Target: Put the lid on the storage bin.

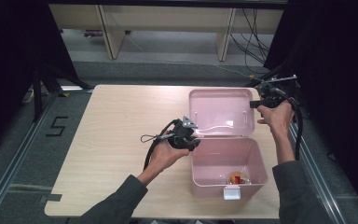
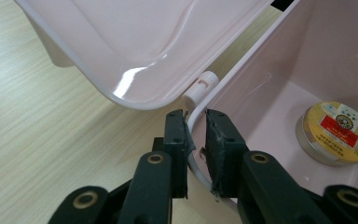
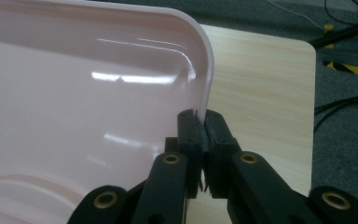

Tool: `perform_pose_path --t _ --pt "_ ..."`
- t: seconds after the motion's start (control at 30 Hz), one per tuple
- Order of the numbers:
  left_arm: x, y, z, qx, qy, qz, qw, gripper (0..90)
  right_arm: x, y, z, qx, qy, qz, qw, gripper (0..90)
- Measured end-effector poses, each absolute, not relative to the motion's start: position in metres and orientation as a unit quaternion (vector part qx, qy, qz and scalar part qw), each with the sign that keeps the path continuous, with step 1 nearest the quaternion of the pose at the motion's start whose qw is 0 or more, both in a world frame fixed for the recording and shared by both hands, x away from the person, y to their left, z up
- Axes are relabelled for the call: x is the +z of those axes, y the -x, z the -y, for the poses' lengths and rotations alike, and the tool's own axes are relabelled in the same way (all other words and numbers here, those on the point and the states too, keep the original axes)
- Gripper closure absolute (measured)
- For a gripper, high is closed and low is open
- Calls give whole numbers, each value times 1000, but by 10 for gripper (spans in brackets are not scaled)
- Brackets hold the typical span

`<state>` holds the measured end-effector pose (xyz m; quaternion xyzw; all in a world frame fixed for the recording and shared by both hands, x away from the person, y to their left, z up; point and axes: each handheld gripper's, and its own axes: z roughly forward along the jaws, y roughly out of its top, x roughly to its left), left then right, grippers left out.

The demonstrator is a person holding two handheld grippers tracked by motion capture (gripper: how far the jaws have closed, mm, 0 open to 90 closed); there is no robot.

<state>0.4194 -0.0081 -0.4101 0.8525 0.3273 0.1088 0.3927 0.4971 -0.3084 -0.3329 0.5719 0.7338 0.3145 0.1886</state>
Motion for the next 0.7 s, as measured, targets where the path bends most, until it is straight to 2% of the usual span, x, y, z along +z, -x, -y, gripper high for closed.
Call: perform_pose_path --t 0.37,0.47,0.53,0.7 --pt "-411 -418 9 110 -848 -335 395 783 -320 -471 314 355 -549 -727 210 881" --pt "-411 -418 9 112 -848 -334 395 784 -319 -468 313 366 -544 -722 220 885" --pt "-411 -418 9 113 -848 -335 395 784 -317 -464 315 368 -523 -729 243 888" --pt "-411 -417 9 119 -847 -337 394 784 -314 -457 312 379 -534 -718 235 892"
